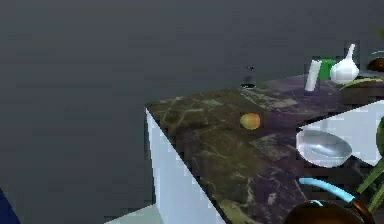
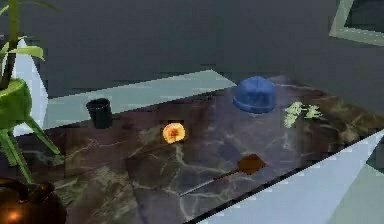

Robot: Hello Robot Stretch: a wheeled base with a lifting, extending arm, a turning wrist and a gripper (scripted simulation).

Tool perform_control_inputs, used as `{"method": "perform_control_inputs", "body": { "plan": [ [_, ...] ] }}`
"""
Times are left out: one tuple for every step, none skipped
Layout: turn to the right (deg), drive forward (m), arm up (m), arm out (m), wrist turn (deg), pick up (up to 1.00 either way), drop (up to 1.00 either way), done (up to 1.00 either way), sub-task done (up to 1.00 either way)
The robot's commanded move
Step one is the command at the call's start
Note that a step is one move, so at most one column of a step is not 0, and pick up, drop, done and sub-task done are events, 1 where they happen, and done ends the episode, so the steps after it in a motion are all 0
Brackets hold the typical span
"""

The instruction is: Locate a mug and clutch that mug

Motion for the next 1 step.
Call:
{"method": "perform_control_inputs", "body": {
  "plan": [
    [-21.0,0.00,0.00,0.00,0.0,0.00,0.00,0.00,0.00]
  ]
}}
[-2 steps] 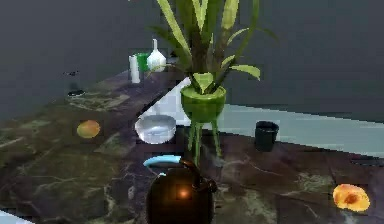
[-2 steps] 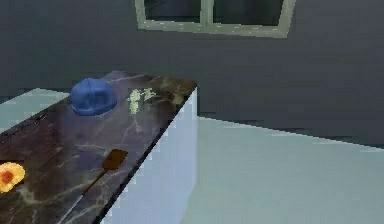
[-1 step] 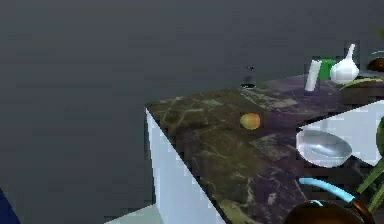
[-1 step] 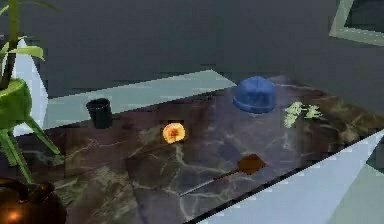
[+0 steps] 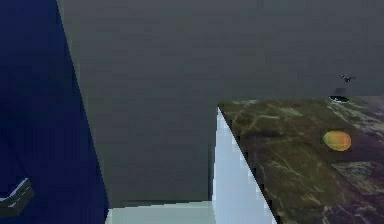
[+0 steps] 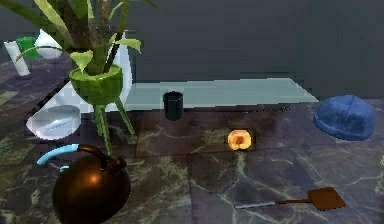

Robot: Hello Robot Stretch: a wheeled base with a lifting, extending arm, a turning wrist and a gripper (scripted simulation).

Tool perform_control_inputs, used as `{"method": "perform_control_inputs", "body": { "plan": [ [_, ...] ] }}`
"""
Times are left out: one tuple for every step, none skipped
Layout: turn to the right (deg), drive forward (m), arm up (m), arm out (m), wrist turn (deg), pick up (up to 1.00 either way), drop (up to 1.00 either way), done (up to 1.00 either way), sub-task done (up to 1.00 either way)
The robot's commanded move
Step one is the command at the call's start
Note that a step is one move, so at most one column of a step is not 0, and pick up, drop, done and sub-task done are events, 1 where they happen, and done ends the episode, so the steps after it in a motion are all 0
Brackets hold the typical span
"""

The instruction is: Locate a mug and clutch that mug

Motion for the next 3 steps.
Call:
{"method": "perform_control_inputs", "body": {
  "plan": [
    [0.0,0.00,0.50,0.00,0.0,0.00,0.00,0.00,0.00],
    [0.0,0.00,0.38,0.00,0.0,0.00,0.00,0.00,0.00],
    [0.0,0.00,0.00,0.46,0.0,0.00,0.00,0.00,0.00]
  ]
}}
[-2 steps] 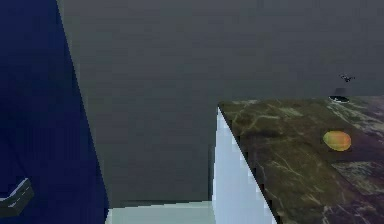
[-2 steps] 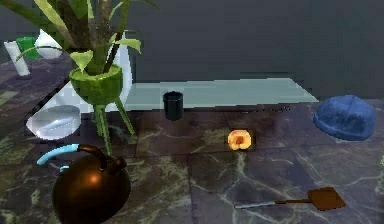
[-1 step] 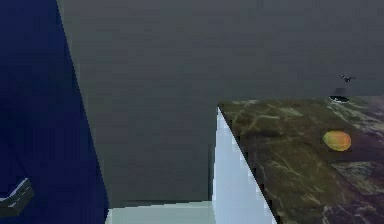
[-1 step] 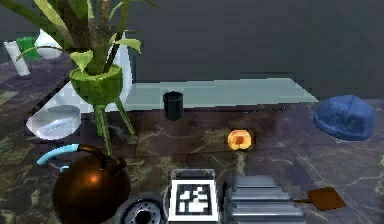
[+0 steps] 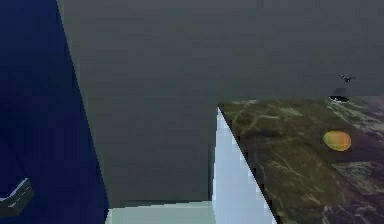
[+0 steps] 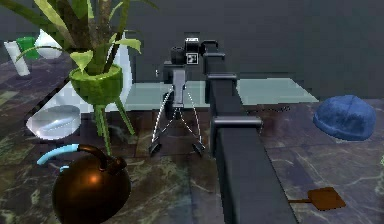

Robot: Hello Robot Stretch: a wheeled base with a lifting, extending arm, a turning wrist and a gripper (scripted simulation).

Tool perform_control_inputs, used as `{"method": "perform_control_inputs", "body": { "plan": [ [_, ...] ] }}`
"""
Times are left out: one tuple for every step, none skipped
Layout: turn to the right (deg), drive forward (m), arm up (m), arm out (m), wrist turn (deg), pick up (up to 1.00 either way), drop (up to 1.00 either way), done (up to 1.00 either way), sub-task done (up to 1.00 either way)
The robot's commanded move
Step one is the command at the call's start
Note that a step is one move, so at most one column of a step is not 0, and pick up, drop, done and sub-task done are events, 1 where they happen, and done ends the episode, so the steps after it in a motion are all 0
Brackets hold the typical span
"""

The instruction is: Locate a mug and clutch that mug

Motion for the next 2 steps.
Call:
{"method": "perform_control_inputs", "body": {
  "plan": [
    [0.0,0.00,0.00,0.00,45.0,0.00,0.00,0.00,0.00],
    [0.0,0.00,0.00,0.00,45.0,0.00,0.00,0.00,0.00]
  ]
}}
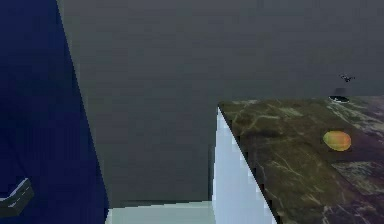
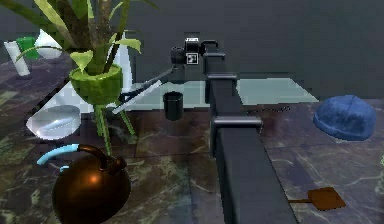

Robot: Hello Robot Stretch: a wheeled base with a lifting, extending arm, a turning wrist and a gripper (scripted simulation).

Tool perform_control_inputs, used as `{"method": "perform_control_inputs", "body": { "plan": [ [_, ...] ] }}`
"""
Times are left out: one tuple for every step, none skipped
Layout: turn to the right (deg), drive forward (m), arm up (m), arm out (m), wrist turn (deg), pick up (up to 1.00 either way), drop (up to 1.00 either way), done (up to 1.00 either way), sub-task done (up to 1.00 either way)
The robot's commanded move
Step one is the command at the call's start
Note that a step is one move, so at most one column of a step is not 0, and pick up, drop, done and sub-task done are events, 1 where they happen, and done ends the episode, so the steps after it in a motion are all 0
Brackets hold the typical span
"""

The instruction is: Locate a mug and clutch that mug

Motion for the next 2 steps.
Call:
{"method": "perform_control_inputs", "body": {
  "plan": [
    [0.0,0.00,0.00,0.00,45.0,0.00,0.00,0.00,0.00],
    [0.0,0.00,0.00,0.00,24.0,0.00,0.00,0.00,0.00]
  ]
}}
